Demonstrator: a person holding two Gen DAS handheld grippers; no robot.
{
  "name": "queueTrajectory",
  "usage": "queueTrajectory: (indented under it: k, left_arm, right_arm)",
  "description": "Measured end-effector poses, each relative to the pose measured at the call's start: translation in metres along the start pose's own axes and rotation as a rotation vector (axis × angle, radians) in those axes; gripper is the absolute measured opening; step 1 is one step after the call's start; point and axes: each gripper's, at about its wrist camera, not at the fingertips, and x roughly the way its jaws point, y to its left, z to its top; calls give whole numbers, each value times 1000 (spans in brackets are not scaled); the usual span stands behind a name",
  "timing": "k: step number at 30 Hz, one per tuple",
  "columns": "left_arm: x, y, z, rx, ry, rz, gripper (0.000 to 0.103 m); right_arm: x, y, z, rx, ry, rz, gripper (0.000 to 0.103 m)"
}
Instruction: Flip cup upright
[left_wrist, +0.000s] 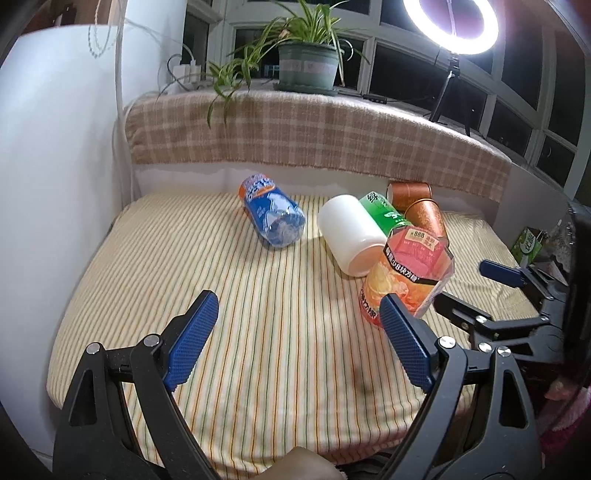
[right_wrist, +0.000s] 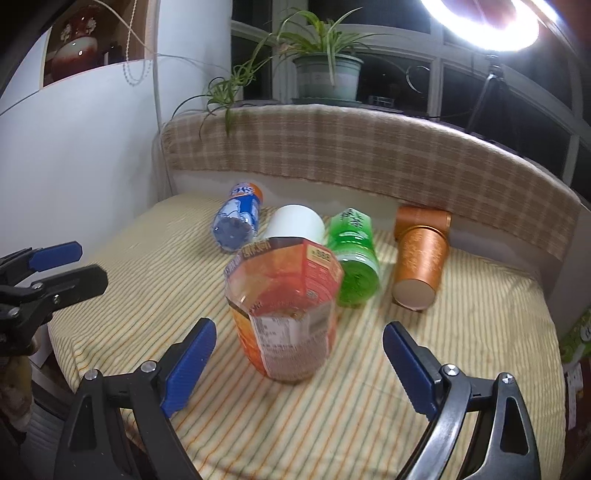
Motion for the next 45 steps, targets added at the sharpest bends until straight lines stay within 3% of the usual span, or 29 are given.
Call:
queueTrajectory:
  k: [13, 16, 25, 34, 45]
  left_arm:
    - [-16, -18, 9, 50, -112, 49, 92]
    - [-23, -21, 12, 59, -157, 70, 102]
    - [-41, -20, 17, 54, -250, 104, 103]
    - [-42, -22, 16, 62, -268, 116, 103]
    - [-41, -22, 16, 59, -264, 115, 103]
  right_arm:
    - [-54, -20, -8, 85, -126, -134, 103]
    - [-65, -24, -7, 106, -167, -159, 103]
    - [-83, -39, -6, 187, -256, -226, 103]
    - [-90, -45, -9, 209, -309, -315, 103]
    - [-93, -39, -6, 188, -323, -318, 103]
